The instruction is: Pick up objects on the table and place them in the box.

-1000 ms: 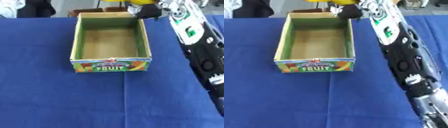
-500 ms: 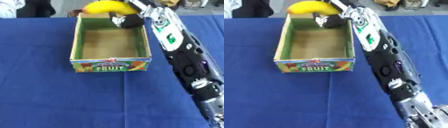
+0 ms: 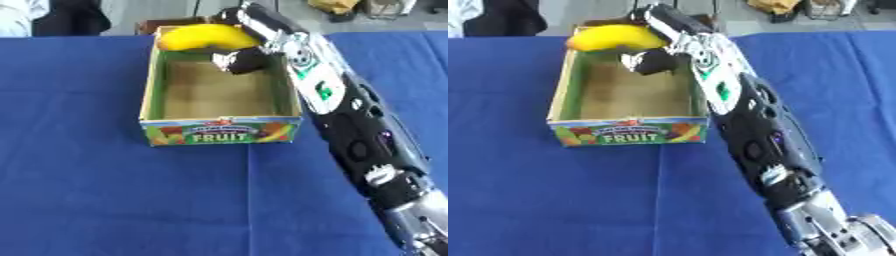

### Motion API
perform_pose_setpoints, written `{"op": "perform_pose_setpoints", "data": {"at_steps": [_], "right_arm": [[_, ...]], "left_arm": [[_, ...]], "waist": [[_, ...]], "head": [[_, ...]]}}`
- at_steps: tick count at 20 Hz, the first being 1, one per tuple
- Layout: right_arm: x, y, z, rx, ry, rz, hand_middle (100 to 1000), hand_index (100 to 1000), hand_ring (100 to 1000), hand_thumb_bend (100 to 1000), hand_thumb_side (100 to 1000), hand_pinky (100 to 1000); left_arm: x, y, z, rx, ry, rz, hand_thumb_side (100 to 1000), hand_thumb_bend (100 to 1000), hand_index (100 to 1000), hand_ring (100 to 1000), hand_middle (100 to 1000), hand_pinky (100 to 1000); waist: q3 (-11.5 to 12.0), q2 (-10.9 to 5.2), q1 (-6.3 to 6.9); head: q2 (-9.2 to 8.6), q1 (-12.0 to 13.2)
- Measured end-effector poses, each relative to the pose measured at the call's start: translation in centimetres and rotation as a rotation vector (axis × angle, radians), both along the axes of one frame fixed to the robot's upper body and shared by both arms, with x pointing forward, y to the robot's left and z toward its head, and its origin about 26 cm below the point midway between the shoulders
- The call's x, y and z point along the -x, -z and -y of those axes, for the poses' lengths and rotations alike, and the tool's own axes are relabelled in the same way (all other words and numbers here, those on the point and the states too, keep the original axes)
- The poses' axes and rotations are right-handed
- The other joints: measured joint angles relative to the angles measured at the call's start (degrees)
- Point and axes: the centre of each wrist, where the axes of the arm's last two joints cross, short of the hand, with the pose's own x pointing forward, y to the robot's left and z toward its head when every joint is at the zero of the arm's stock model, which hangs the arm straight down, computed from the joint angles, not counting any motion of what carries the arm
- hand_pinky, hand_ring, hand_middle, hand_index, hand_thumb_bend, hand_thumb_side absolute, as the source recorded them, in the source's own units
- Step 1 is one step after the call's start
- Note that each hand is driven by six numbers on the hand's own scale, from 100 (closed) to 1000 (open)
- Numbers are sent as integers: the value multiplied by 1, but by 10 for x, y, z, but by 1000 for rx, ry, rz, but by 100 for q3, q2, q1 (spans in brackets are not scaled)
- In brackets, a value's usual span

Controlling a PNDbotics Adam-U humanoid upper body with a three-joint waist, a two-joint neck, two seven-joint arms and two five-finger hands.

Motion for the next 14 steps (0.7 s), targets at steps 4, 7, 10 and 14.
{"op": "perform_pose_setpoints", "data": {"at_steps": [4, 7, 10, 14], "right_arm": [[-4, 8, -2, 31, 8, -30, 477, 774, 838, 100, 416, 673], [-7, 13, -2, 69, 15, -48, 504, 796, 861, 108, 423, 696], [-8, 16, -2, 102, 19, -58, 531, 810, 872, 216, 431, 706], [-9, 17, -4, 140, 16, -66, 587, 855, 907, 408, 461, 739]], "left_arm": [[0, 0, 1, 0, 4, -2, 898, 100, 911, 781, 793, 731], [0, 0, 1, 2, 6, -3, 898, 100, 911, 781, 793, 731], [0, 1, 2, 7, 8, -4, 898, 100, 910, 781, 792, 730], [0, 1, 2, 8, 9, -4, 897, 100, 910, 780, 792, 731]], "waist": [[7, 0, 0], [11, 0, 0], [12, 0, 0], [12, 0, 0]], "head": [[-1, -13], [-2, -16], [-2, -16], [-2, -16]]}}
